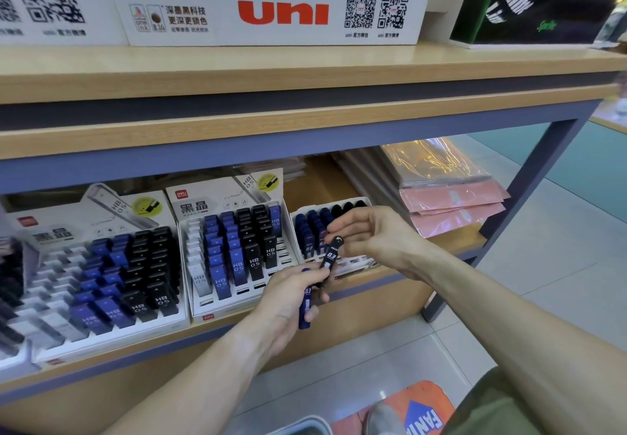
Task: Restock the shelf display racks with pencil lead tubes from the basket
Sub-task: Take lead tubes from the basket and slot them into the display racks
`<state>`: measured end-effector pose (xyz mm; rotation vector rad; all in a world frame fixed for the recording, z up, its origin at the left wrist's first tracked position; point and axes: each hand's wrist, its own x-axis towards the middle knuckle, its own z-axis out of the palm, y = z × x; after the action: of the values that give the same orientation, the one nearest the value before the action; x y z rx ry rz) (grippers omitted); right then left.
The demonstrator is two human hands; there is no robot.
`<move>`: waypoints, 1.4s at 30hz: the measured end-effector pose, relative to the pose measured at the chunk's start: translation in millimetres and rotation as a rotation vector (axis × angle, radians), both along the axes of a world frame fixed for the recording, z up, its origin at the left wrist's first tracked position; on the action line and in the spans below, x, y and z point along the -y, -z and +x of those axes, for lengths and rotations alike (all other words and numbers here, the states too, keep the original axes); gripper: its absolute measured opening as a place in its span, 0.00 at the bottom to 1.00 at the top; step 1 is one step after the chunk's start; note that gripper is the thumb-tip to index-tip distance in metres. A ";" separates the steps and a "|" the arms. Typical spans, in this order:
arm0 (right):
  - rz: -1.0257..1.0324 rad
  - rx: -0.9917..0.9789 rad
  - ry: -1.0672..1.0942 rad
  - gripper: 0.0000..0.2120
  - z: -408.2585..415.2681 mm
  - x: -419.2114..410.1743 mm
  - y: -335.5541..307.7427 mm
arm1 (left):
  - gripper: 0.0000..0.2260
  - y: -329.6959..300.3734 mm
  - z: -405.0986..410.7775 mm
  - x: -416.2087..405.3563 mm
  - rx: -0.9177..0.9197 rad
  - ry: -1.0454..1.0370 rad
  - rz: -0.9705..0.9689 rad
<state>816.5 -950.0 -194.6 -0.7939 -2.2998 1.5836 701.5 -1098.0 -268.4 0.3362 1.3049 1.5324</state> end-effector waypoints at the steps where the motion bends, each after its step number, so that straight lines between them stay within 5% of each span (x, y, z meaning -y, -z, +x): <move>1: 0.002 -0.005 0.012 0.16 1.1 -1.0 0.6 | 0.11 0.9 0.3 0.1 -0.012 -0.003 -0.006; 11: 0.077 -0.095 0.197 0.09 14.5 -14.9 -5.2 | 0.10 -4.3 9.4 -11.5 0.036 -0.073 -0.039; 17: 0.555 -0.044 0.347 0.11 19.4 -38.7 5.5 | 0.15 -14.2 15.0 -19.3 0.185 -0.099 0.033; 22: 0.702 0.063 0.262 0.10 15.4 -44.5 17.0 | 0.12 -20.9 20.5 -17.0 0.162 -0.133 0.004; 33: 0.671 0.092 0.159 0.09 11.7 -46.1 21.9 | 0.09 -19.3 14.5 -13.7 0.061 -0.167 -0.028; 42: 0.654 0.108 0.343 0.06 7.4 -49.6 39.3 | 0.09 -15.2 14.6 -10.2 -0.023 -0.191 -0.054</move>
<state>823.9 -900.4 -233.9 -1.0228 -2.3623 0.5963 716.1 -1087.8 -253.2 0.1996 1.4273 1.6526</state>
